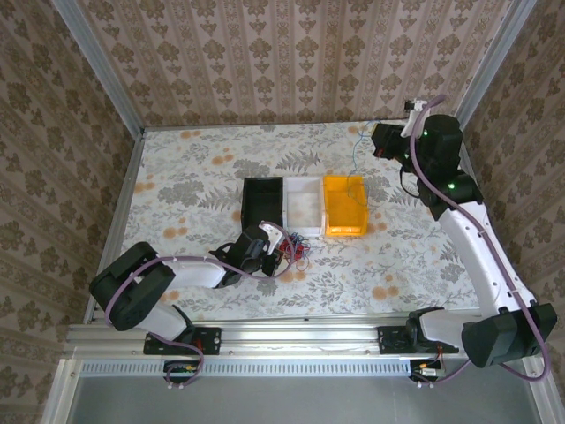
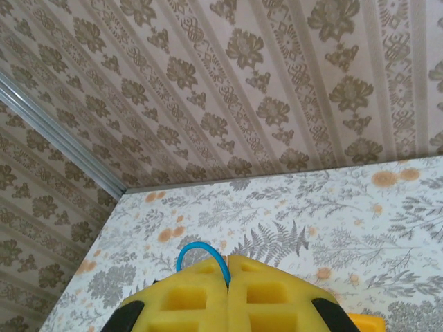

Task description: Untangle the cables

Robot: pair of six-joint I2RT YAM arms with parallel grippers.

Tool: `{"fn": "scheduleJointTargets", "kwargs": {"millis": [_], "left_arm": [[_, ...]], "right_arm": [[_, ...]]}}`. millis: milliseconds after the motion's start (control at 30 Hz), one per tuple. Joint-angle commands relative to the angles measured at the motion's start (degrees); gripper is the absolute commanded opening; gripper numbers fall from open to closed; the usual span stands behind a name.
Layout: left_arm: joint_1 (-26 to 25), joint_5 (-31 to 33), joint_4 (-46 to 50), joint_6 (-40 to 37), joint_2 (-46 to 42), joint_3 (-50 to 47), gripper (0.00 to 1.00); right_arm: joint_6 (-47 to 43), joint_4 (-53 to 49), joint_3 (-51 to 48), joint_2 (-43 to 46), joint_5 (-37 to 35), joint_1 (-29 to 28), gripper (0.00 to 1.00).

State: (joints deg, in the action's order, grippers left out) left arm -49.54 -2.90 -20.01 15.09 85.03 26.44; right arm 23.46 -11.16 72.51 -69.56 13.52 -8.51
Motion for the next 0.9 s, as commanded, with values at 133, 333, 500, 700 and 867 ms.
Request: {"fn": "scheduleJointTargets", "kwargs": {"millis": [133, 333, 500, 700, 867], "left_arm": [[-0.6, -0.9, 1.8, -1.5, 1.2, 0.3, 0.0], [-0.6, -0.5, 2.2, -1.3, 0.8, 0.1, 0.0], [-0.6, -0.5, 2.2, -1.2, 0.8, 0.0, 0.0], [-0.7, 0.0, 2.5, -1.1, 0.3, -0.1, 0.0], [-0.7, 0.0, 2.4, -1.0, 0.4, -0.6, 0.0]], "right_arm": [[2.4, 2.1, -6.1, -1.7, -0.2, -0.6, 0.0], [2.5, 2.2, -7.2, -4.8, 0.8, -2.0, 0.0], [2.3, 1.0, -7.2, -8.0, 1.1, -3.7, 0.0], [-0.6, -0.8, -3.7, -6.0, -3.6, -4.7, 0.0], [-3.1, -2.2, 1.1, -2.7, -4.9, -4.7, 0.0]]}}
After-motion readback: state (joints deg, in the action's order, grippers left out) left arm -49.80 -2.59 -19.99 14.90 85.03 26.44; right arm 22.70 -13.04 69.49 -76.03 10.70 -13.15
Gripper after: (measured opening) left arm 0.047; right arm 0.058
